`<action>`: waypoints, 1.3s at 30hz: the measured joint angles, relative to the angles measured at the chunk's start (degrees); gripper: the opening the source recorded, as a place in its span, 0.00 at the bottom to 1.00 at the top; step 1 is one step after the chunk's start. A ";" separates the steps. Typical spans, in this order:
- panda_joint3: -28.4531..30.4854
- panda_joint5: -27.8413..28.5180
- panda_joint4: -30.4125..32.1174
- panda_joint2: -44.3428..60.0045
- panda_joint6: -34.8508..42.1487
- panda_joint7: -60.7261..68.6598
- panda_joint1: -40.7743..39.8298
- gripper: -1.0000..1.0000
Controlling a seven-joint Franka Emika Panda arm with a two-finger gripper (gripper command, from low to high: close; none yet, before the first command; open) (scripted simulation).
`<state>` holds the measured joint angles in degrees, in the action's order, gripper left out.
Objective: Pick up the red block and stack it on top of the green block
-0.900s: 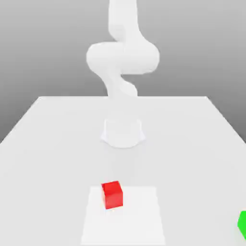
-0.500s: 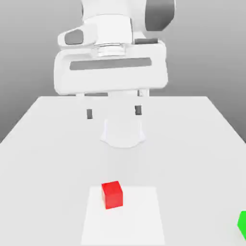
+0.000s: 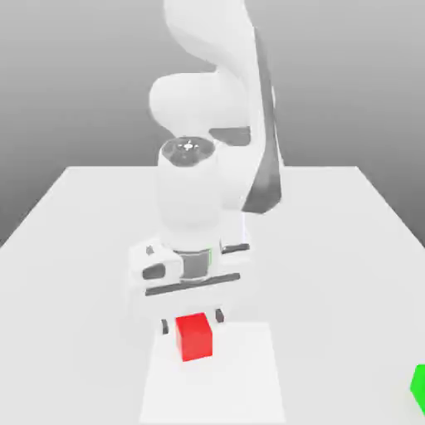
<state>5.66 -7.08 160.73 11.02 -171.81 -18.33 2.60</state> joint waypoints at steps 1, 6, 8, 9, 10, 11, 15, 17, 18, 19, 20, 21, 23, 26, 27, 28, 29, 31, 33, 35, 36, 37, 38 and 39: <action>-0.76 -0.88 -0.14 1.34 -1.11 0.57 -0.52 0.00; -0.78 -0.76 -0.15 1.34 -1.03 0.44 -0.55 0.00; -1.10 -0.78 -0.17 1.55 -1.24 0.50 -0.88 0.00; -0.47 -0.10 -0.06 0.53 -0.40 0.04 -0.43 0.00; 0.24 0.85 0.08 -0.77 0.68 -0.61 0.04 0.00; 0.88 1.95 0.26 -2.21 1.87 -1.38 0.40 0.00; 2.57 5.82 1.13 -8.20 6.90 -4.17 1.03 0.00; 2.89 7.22 1.66 -11.07 9.36 -5.27 0.98 0.00; 2.76 7.90 1.50 -12.03 10.52 -5.52 0.78 0.00; 2.14 8.82 0.26 -11.92 11.60 -5.22 0.88 0.00; 1.35 9.72 -1.37 -11.41 12.64 -4.67 1.50 0.00; -0.11 10.54 -3.24 -10.64 13.68 -3.91 1.57 0.00; -2.96 11.93 -7.25 -8.78 15.73 -2.05 4.71 0.00; -5.79 13.09 -13.46 -5.62 18.78 1.53 9.06 0.00; -6.79 13.30 -15.53 -4.51 19.79 2.86 10.06 0.00; -7.88 13.47 -17.61 -3.39 20.79 4.22 10.98 0.00; -9.07 13.59 -19.69 -2.25 21.80 5.62 11.90 0.00; -11.65 13.76 -23.85 0.09 23.81 8.49 13.86 0.00; -14.37 13.83 -28.01 2.49 25.80 11.44 15.86 0.00; -17.10 13.81 -32.13 4.95 27.75 14.45 17.89 0.00; -18.10 13.97 -33.77 6.38 28.07 15.51 18.73 0.00; -18.33 14.48 -34.66 8.15 27.30 15.75 19.37 0.00; -18.08 15.05 -35.16 10.07 25.94 15.68 19.98 0.00; -17.69 15.82 -35.48 12.07 24.31 15.28 20.47 0.00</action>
<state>-12.04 8.74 125.25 23.09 -147.50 -3.05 23.07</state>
